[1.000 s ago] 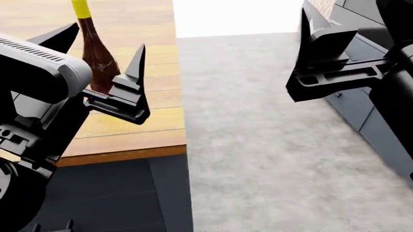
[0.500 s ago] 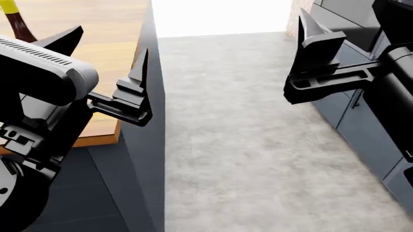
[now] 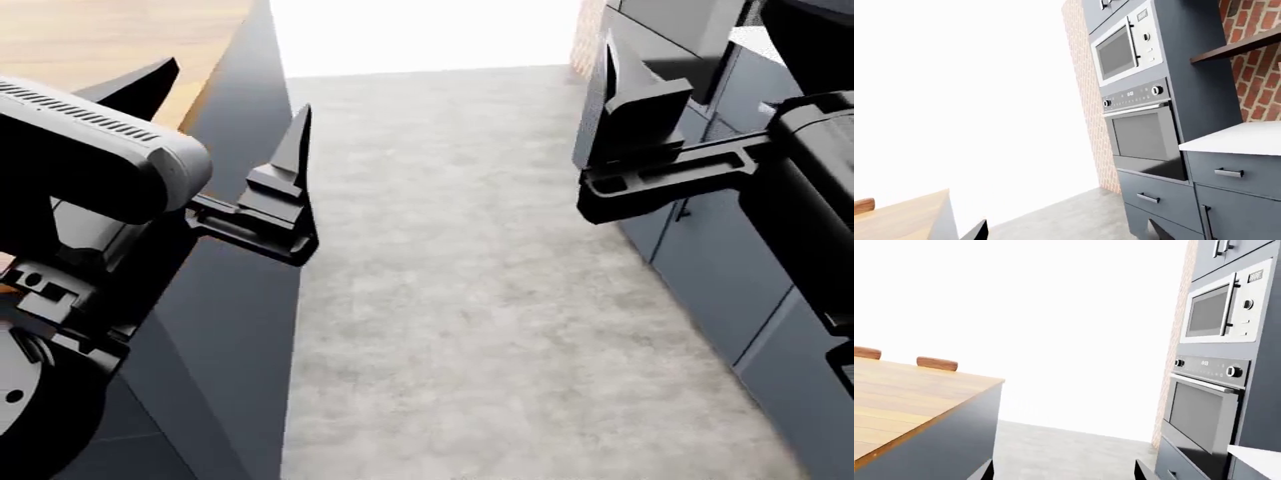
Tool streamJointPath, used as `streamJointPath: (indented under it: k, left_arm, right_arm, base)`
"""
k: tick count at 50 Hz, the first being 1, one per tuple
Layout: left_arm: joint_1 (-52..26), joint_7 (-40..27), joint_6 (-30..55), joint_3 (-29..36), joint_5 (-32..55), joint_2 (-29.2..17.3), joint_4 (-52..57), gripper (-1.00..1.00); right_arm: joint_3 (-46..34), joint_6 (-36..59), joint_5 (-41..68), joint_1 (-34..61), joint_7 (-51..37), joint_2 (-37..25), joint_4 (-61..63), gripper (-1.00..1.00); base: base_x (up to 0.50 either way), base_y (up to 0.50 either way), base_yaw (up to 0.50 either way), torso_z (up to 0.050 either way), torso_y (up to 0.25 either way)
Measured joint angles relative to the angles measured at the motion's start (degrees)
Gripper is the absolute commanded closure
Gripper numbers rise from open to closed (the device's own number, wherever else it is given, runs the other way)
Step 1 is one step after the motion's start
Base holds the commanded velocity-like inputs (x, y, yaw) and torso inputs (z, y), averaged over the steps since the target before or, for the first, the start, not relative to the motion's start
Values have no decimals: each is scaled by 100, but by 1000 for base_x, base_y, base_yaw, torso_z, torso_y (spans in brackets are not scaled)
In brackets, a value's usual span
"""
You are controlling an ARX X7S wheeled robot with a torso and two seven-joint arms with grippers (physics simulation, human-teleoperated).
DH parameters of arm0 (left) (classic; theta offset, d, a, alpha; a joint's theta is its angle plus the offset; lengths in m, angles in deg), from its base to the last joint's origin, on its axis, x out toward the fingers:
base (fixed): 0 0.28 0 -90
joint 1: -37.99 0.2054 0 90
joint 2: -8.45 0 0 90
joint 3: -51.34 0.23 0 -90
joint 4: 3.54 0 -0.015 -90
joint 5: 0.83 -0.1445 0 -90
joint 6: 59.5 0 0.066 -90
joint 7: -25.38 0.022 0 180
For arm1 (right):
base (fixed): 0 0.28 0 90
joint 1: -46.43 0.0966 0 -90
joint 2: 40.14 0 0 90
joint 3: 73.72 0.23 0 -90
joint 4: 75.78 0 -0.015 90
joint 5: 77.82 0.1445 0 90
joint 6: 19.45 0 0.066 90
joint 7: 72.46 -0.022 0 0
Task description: Move the drinks to the dining counter.
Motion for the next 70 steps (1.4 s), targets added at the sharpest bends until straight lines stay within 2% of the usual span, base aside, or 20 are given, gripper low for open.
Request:
streamJointPath:
  k: [13,29,70]
  left_arm:
    - [35,0,-54,57,-23,-32,2,-100]
    - [73,-8,-113,89,-6,-80,12,-100]
    - [27,-33,-223,233,9,-150,-39,-100]
  right_arm:
    - [-100,117,-77,37,-18,-22,10,-100]
    - [-381,409,-28,297,-321,-84,-34,-100]
    - [-476,375,18,332,-327,-153,-66,-100]
  base:
    - [495,-69,0,0,0]
    - [0,0,-490,0,0]
    - [0,0,-500,0,0]
